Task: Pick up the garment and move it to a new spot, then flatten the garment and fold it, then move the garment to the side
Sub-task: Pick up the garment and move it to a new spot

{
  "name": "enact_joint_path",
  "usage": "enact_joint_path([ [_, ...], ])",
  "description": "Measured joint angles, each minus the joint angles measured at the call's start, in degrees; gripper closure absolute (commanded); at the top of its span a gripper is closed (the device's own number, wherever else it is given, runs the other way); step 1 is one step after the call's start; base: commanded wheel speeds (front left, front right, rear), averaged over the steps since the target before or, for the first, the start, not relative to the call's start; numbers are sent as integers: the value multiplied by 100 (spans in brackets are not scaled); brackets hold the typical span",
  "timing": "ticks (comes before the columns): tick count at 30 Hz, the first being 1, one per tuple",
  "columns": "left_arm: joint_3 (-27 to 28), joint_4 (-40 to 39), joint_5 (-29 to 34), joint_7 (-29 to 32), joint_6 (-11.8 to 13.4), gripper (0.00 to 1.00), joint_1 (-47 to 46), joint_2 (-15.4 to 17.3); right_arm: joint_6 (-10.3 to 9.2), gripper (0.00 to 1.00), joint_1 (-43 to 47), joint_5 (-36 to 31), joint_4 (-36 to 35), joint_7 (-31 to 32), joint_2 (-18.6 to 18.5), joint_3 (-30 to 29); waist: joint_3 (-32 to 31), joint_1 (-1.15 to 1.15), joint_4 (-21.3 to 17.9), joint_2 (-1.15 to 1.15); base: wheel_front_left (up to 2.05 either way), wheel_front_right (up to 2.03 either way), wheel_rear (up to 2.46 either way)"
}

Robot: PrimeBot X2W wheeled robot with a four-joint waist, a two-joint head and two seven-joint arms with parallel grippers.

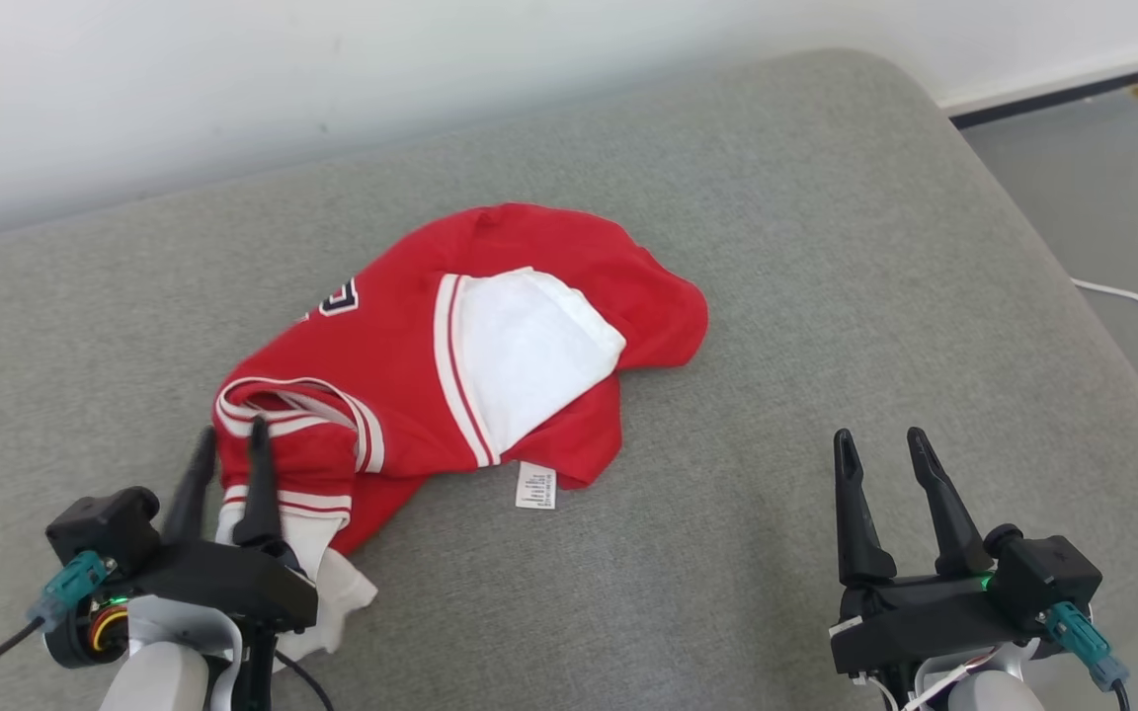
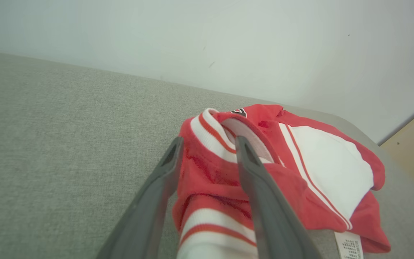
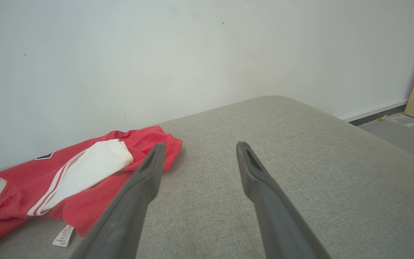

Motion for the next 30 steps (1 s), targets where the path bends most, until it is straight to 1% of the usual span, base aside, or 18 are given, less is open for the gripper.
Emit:
enact_joint_path([
  [4,-13,-36,78,-347,-51,0,4,-22,0,0,34,-87,-15,-1,-1,-44,-99,0,118,0,0,0,0],
  [9,42,-276,183,-547,-97,0,2,-4,0,0,98,-156,-75,0,-1,-59,-219,0,353,0,0,0,0],
  [13,-1,-561,558,-604,-94,0,124,155,0,0,133,-209,-125,-1,0,-64,-315,0,579,0,0,0,0],
  [17,98,-845,815,-637,-70,0,435,214,0,0,167,-271,-133,0,-1,-55,-409,0,817,0,0,0,0],
  [19,236,-1045,978,-643,-38,0,582,252,0,0,183,-294,-132,0,1,-46,-460,0,934,0,0,0,0],
  [21,354,-1211,1139,-643,4,0,784,243,0,0,220,-323,-131,-1,2,-47,-517,0,1044,0,0,0,0],
  [24,470,-1430,1385,-643,2,0,1107,209,0,0,285,-332,-125,0,0,-70,-610,-1,1193,0,0,0,0],
  [26,571,-1571,1590,-643,-53,0,1350,207,0,0,313,-360,-118,-1,-1,-52,-685,-1,1334,0,0,0,0],
  [30,770,-1621,1710,-643,-157,0,1672,136,0,0,382,-389,-100,0,2,-42,-779,-1,1472,0,0,0,0],
])
